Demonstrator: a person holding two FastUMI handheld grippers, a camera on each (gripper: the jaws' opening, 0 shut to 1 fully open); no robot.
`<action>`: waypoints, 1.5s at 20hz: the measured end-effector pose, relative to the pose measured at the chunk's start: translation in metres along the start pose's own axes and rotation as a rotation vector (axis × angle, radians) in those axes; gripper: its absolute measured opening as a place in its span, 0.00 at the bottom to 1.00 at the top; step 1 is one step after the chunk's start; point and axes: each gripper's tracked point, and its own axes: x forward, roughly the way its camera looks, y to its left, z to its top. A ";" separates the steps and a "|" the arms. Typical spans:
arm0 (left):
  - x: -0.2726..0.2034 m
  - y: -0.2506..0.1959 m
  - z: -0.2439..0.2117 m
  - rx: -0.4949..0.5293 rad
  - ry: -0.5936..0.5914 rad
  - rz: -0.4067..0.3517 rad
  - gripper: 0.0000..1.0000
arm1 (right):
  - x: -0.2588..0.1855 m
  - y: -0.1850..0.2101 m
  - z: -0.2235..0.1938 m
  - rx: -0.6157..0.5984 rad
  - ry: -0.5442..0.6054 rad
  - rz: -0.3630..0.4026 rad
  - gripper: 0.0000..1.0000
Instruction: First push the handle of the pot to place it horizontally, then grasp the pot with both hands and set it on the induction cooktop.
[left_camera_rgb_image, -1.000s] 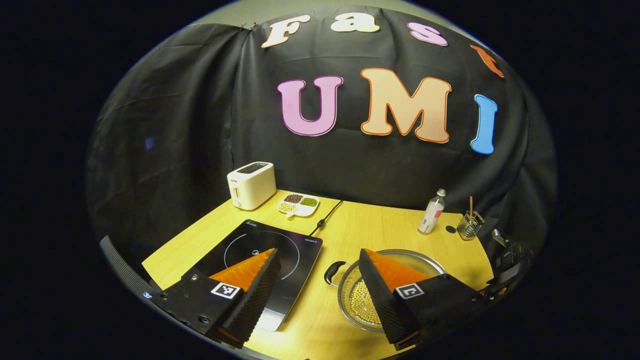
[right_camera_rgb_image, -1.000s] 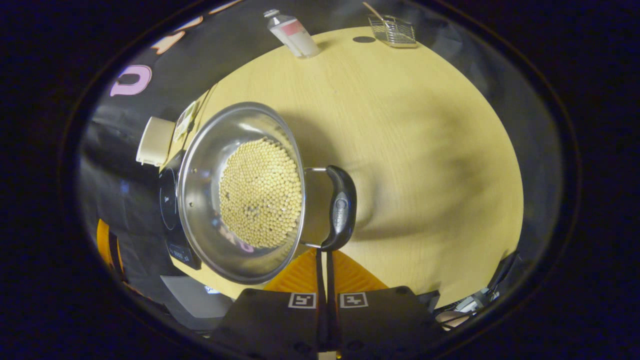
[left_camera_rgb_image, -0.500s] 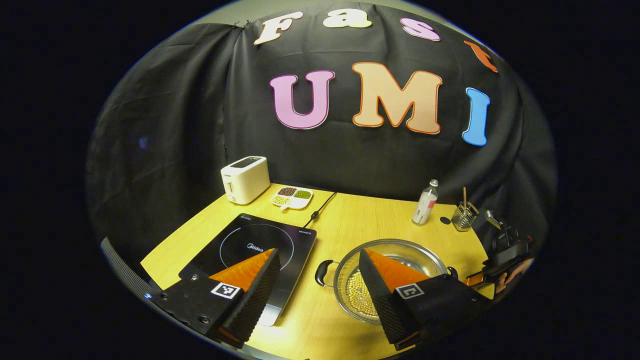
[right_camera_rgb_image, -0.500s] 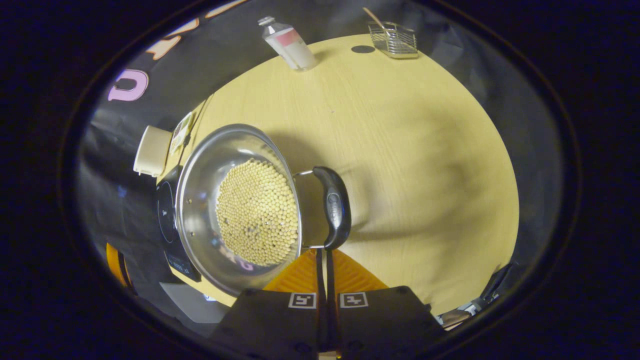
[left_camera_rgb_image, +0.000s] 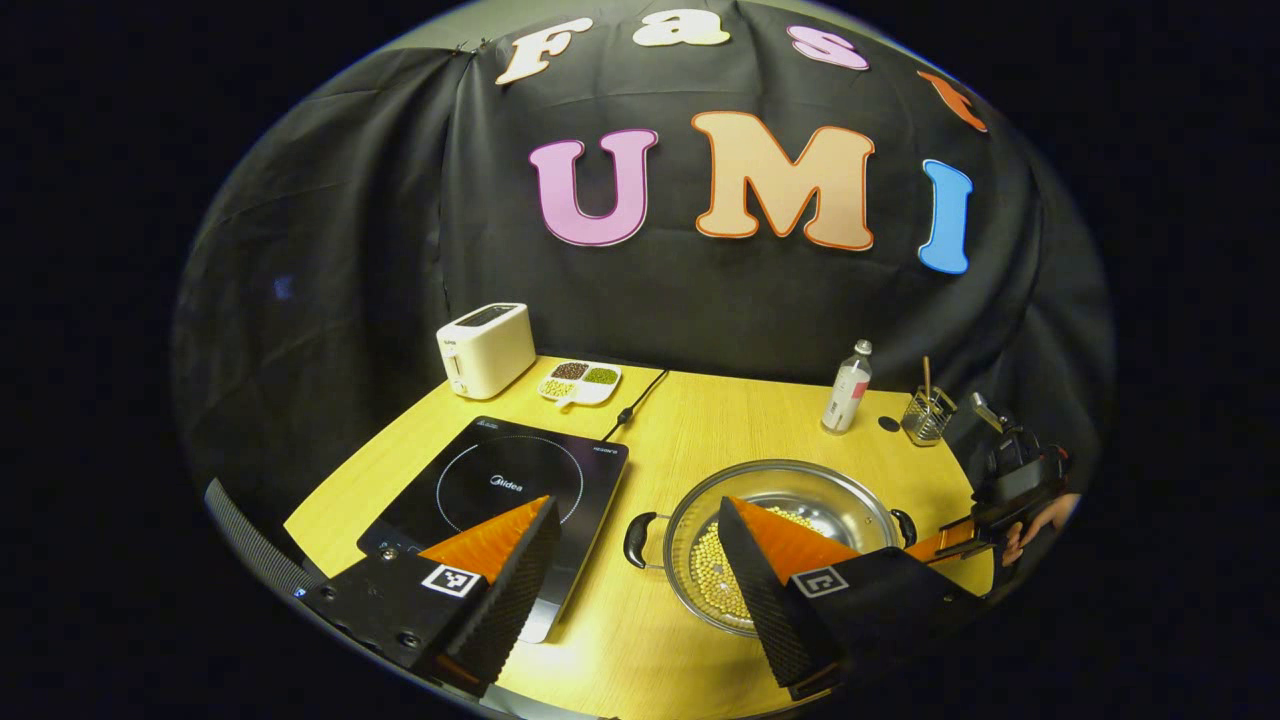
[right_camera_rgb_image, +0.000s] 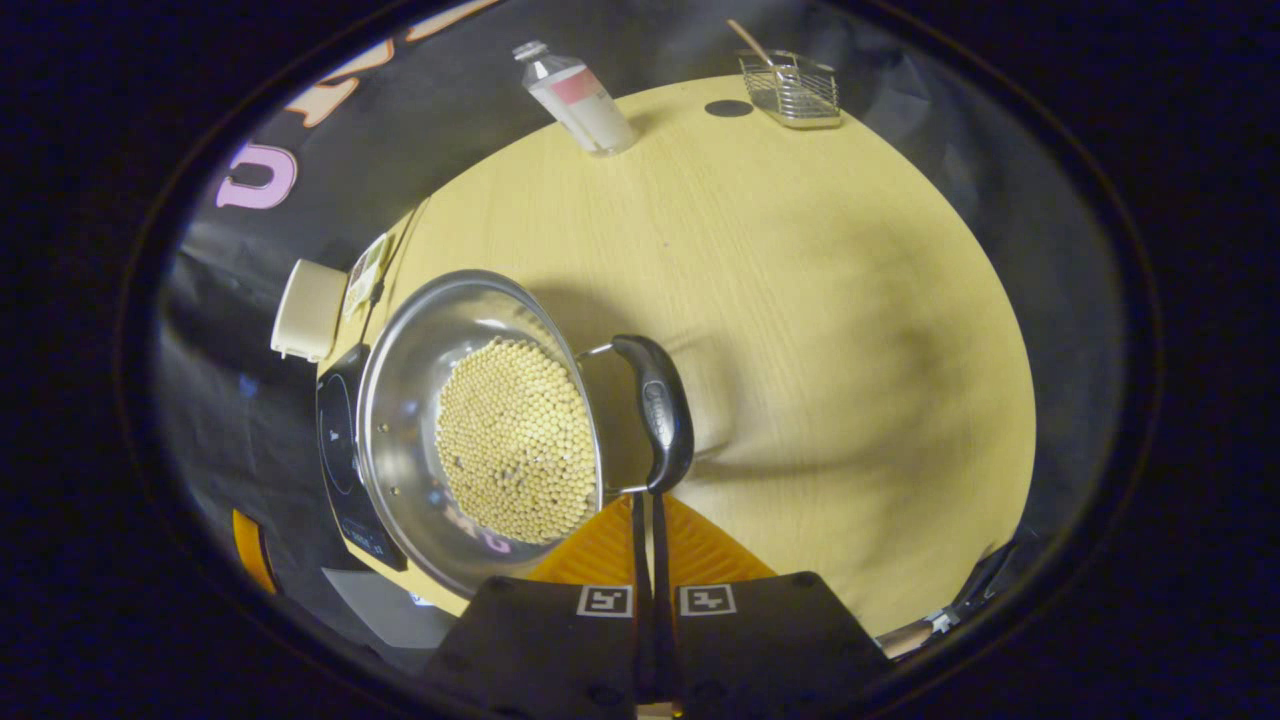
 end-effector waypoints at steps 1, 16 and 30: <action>0.000 0.000 0.000 -0.008 -0.004 0.003 0.97 | -0.003 -0.001 0.001 0.009 -0.003 0.002 0.03; 0.033 -0.019 -0.049 -0.151 0.214 -0.083 0.97 | -0.029 -0.003 0.014 0.037 -0.079 0.086 0.75; 0.108 -0.008 -0.103 -0.192 0.614 -0.135 0.95 | 0.000 0.002 0.039 0.003 0.033 0.127 1.00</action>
